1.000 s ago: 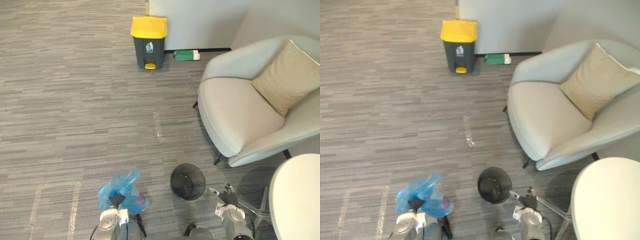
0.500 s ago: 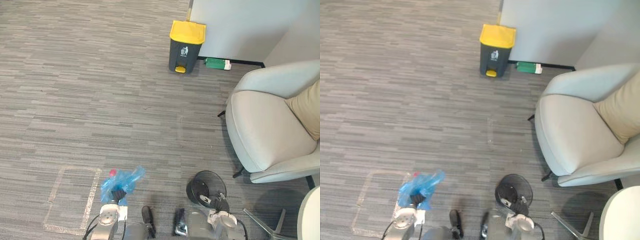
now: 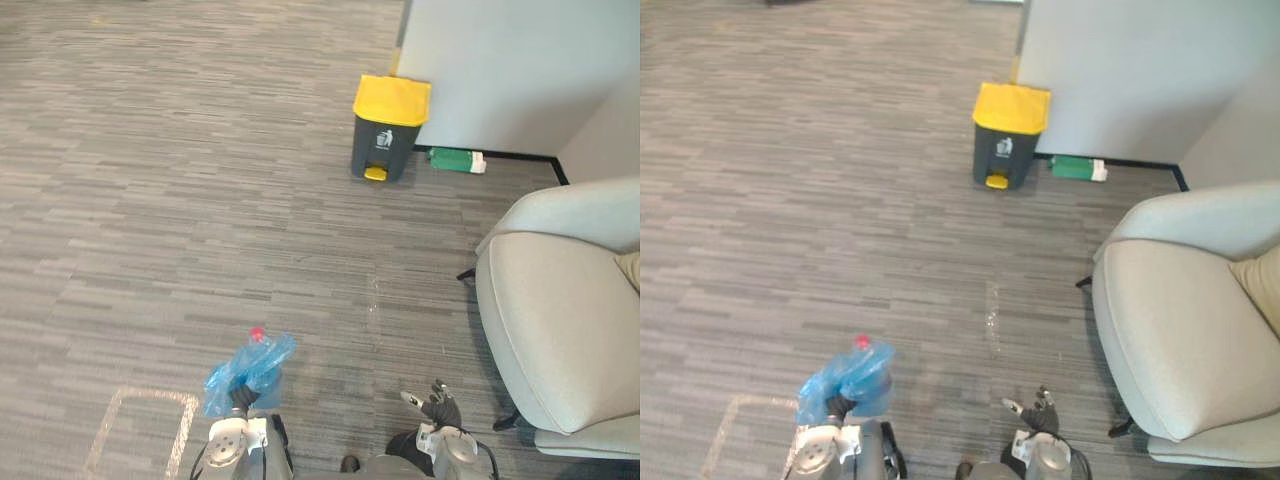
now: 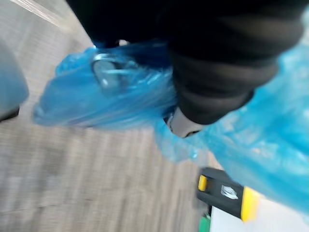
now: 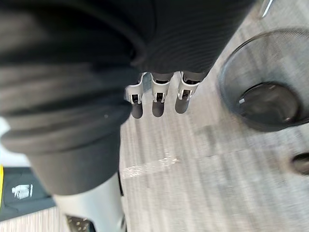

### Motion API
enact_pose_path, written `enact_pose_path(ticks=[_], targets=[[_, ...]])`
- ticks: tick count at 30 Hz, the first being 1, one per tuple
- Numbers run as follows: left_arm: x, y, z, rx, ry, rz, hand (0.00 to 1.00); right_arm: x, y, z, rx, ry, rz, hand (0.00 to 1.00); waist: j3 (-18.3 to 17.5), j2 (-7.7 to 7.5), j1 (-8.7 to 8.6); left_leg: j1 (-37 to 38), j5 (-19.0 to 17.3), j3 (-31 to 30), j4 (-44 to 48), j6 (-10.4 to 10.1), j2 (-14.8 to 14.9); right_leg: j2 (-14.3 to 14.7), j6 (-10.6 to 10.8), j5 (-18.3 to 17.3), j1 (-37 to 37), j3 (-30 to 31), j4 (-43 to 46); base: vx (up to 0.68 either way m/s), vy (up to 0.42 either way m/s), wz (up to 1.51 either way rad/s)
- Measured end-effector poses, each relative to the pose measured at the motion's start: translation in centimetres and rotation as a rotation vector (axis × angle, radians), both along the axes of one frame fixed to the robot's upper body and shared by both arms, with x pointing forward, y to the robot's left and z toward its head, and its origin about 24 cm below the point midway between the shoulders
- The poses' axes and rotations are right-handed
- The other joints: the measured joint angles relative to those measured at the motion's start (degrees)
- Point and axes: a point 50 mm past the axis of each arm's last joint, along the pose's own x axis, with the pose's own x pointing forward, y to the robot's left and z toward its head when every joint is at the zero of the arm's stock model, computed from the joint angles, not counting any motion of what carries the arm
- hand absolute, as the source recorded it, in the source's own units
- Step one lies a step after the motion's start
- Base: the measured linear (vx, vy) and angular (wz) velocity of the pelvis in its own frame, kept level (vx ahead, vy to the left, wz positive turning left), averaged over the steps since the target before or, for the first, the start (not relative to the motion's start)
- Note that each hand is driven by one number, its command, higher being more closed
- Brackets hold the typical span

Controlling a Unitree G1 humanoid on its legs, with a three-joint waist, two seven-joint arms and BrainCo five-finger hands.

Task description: Gather rubbish on tea table into small bin, then transfer packed bag to large trash can.

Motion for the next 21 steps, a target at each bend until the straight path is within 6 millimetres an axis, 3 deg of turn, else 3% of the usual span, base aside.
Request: enact_pose_path(ticks=[1, 3, 4, 5, 7, 8, 9, 10, 11, 12, 13, 14, 16, 17, 18, 20, 21], targets=[[0.3, -0.3, -0.1, -0.013, 0.0, 0.009, 1.0, -0.2, -0.4, -0.2, -0.01, 0.016, -0.016, 0.0, -0.1, 0.24, 0.63, 0.0, 6.3, -3.0, -13.3, 0.2, -3.0, -1.2, 0.3, -0.2, 1.5, 1.6, -0.5, 0.72, 0.3, -0.67], [0.3, -0.6, -0.2, -0.023, 0.002, 0.016, 1.0, -0.7, -0.9, -0.4, -0.025, 0.04, -0.025, 0.0, -0.7, 1.75, 1.87, 1.6, 15.5, -6.2, -25.1, -0.3, -4.0, -1.0, 2.9, -1.2, 3.3, 3.6, -0.6, 0.53, 0.271, -0.68], [0.2, -0.2, -0.5, -0.01, 0.023, 0.017, 1.0, -0.9, -0.1, -0.9, -0.004, 0.066, -0.018, 0.0, -1.1, -0.59, 2.38, 2.1, 21.4, -5.8, -23.4, 1.8, -5.5, -3.2, 5.1, -2.5, 4.1, 5.9, 0.2, 0.64, 0.317, -0.53], [1.0, 0.1, -0.5, 0.006, 0.022, 0.008, 1.0, 0.0, 0.8, -0.7, 0.015, 0.047, -0.002, 0.0, -1.2, -1.58, 1.61, 0.8, 18.7, -5.2, -19.2, 3.1, -6.2, -4.5, 6.9, 0.3, 2.3, 6.7, 3.0, 0.72, 0.356, -0.35], [1.3, -0.1, -0.3, 0.007, 0.017, -0.006, 1.0, -0.1, 0.9, -0.7, 0.021, 0.045, -0.002, 0.0, -1.2, -1.76, 1.45, 1.4, 13.0, -3.6, -13.7, 3.9, -5.9, -5.2, 8.7, 3.3, 2.2, 8.0, 7.6, 0.57, 0.256, -0.29], [1.1, -0.3, -0.4, 0.008, 0.025, -0.021, 1.0, -0.4, 1.0, -0.9, 0.023, 0.055, -0.004, 0.0, -1.1, -1.79, 1.83, 4.1, 8.9, -2.1, -11.2, 4.3, -6.0, -5.9, 10.9, 5.7, 1.0, 8.8, 15.2, 0.54, 0.234, -0.67], [0.9, -0.6, -0.5, 0.019, 0.034, -0.047, 1.0, -0.5, 1.0, -0.9, 0.026, 0.056, -0.003, 0.0, -0.8, -1.35, 1.57, 8.4, 5.4, -0.8, -11.0, 4.5, -5.9, -6.5, 16.8, 9.4, -4.1, 9.8, 29.7, 0.52, 0.224, -0.6], [0.8, -0.5, -0.6, 0.024, 0.036, -0.054, 1.0, -0.5, 1.1, -0.9, 0.027, 0.056, -0.002, 0.0, -0.8, -1.22, 1.36, 9.7, 4.6, -0.5, -11.1, 4.5, -5.9, -6.4, 17.7, 9.4, -6.2, 9.7, 34.1, 0.54, 0.222, -0.55], [1.0, -0.6, -0.5, 0.028, 0.033, -0.063, 1.0, -0.7, 1.2, -1.0, 0.029, 0.06, 0.0, 0.0, -0.7, -0.98, 1.08, 13.1, 2.7, 0.7, -11.9, 4.3, -5.7, -6.6, 17.0, 8.1, -12.3, 8.3, 44.5, 0.5, 0.164, -0.51], [1.2, -0.8, -0.4, 0.026, 0.026, -0.063, 1.0, -1.0, 1.3, -1.0, 0.023, 0.065, 0.01, 0.0, -0.4, -0.52, 1.08, 17.1, 1.1, 1.7, -13.5, 4.1, -5.4, -6.9, 12.9, 5.8, -17.6, 4.8, 49.7, 0.5, 0.137, -0.51], [1.2, -0.8, -0.4, 0.026, 0.027, -0.064, 1.0, -1.0, 1.3, -1.0, 0.02, 0.062, 0.016, 0.0, -0.1, -0.11, 1.05, 18.6, 0.3, 1.9, -14.2, 3.9, -5.1, -7.0, 11.8, 5.1, -19.2, 3.1, 50.3, 0.41, 0.048, -0.52], [1.1, -0.8, -0.5, 0.025, 0.031, -0.067, 1.0, -1.1, 1.4, -0.9, 0.006, 0.058, 0.035, 0.0, 0.3, 0.62, 0.75, 22.5, -1.1, 2.3, -16.4, 3.6, -4.3, -7.3, 9.4, 3.0, -23.2, -1.9, 49.3, 0.44, -0.002, -0.34], [1.1, -0.6, -0.6, 0.032, 0.036, -0.066, 1.0, -0.7, 1.3, -0.7, -0.001, 0.044, 0.042, 0.0, 0.5, 1.04, -0.73, 26.7, -2.1, 2.6, -18.6, 3.0, -3.6, -7.3, 8.2, 1.2, -27.7, -7.6, 42.2, 0.46, -0.057, -0.11], [1.5, -0.6, -0.9, 0.035, 0.051, -0.069, 1.0, -0.5, 0.9, -0.7, -0.013, 0.048, 0.046, 0.0, 0.6, 1.0, -1.6, 29.1, -2.5, 2.7, -20.0, 2.3, -2.9, -6.2, 7.7, 2.3, -29.5, -10.1, 31.2, 0.5, -0.127, 0.2], [1.7, -0.5, -1.2, 0.039, 0.067, -0.074, 1.0, -0.6, 0.4, -0.8, -0.027, 0.059, 0.049, 0.0, 0.5, 0.7, -1.94, 31.9, -3.0, 2.5, -22.4, 1.4, -3.0, -4.5, 7.4, 6.9, -30.5, -11.0, 16.9, 0.65, -0.176, 0.26], [1.7, -0.4, -1.3, 0.047, 0.077, -0.076, 1.0, -1.0, 0.1, -1.1, -0.035, 0.083, 0.048, 0.0, 0.5, 0.05, -2.44, 34.6, -3.8, 1.6, -24.2, -0.1, -3.5, -3.2, 6.7, 14.7, -30.8, -9.9, 5.3, 0.55, -0.152, 0.3], [1.5, -0.3, -1.8, 0.057, 0.102, -0.08, 1.0, -1.5, -0.7, -1.4, -0.047, 0.112, 0.043, 0.0, 0.8, 1.32, -3.86, 37.2, -4.3, -1.4, -25.1, -0.8, -2.5, -1.1, 2.2, 20.9, -29.9, -7.7, 6.1, 0.5, -0.143, 0.27]])
